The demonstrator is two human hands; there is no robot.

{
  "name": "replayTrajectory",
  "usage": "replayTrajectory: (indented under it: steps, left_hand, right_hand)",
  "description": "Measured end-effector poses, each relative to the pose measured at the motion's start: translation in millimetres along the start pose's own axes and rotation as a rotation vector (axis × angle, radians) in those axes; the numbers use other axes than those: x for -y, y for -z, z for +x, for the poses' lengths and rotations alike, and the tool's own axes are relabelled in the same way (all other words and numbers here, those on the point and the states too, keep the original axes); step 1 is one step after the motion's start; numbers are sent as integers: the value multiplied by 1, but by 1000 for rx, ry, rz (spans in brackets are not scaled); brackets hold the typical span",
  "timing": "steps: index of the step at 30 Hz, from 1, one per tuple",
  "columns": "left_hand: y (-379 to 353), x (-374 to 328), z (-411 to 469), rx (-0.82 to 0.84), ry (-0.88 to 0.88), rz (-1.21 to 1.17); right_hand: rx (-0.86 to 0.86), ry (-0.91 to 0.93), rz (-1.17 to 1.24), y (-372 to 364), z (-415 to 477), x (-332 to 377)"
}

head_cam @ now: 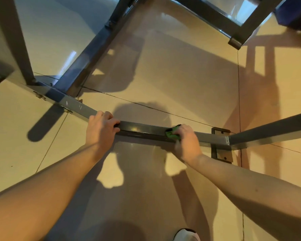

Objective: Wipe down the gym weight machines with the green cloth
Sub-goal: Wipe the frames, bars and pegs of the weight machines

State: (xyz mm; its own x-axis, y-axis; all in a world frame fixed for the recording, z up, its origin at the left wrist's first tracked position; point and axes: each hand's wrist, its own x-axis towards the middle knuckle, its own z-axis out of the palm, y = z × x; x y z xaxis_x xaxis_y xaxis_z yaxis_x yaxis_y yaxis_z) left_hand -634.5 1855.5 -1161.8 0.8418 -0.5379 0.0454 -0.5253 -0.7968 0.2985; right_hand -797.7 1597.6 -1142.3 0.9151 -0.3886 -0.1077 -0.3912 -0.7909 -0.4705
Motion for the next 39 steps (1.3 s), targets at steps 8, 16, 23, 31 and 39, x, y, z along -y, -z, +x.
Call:
replayTrajectory:
  steps: [8, 16, 23, 31, 39]
  left_hand:
    - [-1, 7, 2, -16, -43, -43]
    - [-4, 9, 0, -28, -47, -97]
    - [0, 27, 1, -29, -77, -54]
    - [13, 60, -6, -109, -18, -14]
    - [14, 70, 0, -57, -71, -21]
  right_hand:
    - [157, 304, 34, -43, 25, 68]
    - [184, 341, -145, 2, 1, -18]
    - [195, 429, -58, -51, 28, 81]
    - [132, 442, -42, -32, 24, 17]
    - [160, 419, 4, -71, 37, 99]
